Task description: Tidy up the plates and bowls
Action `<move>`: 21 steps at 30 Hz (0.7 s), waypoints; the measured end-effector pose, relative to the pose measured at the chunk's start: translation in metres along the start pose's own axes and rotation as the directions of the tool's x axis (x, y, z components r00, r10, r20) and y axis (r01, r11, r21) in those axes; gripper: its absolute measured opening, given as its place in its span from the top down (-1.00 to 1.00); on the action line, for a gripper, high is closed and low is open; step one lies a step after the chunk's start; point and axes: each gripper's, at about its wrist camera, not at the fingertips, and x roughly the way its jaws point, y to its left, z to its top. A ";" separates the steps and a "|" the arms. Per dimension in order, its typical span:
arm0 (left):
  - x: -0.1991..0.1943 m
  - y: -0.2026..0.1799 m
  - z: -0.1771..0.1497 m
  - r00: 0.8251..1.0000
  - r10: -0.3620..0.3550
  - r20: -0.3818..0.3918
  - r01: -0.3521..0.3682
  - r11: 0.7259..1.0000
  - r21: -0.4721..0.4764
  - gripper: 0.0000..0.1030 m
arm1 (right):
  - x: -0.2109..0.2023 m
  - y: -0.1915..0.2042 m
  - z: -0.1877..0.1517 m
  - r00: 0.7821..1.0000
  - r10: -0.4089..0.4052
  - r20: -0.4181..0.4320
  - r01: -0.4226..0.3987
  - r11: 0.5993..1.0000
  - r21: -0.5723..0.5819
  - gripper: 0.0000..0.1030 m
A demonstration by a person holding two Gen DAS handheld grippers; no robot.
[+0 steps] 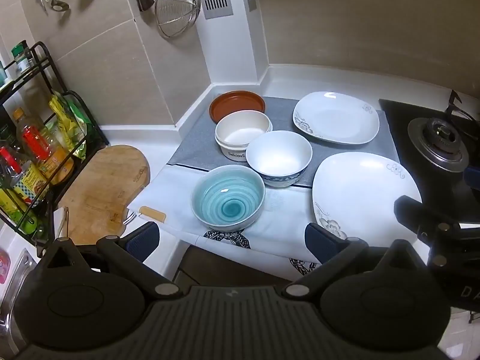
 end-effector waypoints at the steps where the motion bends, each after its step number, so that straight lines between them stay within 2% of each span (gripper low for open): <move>1: 0.000 0.000 0.000 1.000 -0.001 -0.005 0.001 1.000 0.004 -1.00 | 0.001 -0.001 0.000 1.000 0.003 -0.012 -0.003 1.000 0.010 -1.00; 7: -0.001 0.003 -0.003 0.999 -0.019 -0.034 0.019 1.000 -0.005 -1.00 | 0.000 -0.001 0.003 1.000 -0.012 -0.015 0.012 1.000 -0.004 -1.00; 21: 0.005 0.003 -0.001 0.999 -0.011 -0.032 0.011 1.000 0.005 -1.00 | 0.002 0.005 0.003 0.999 -0.012 -0.031 0.012 1.000 0.002 -1.00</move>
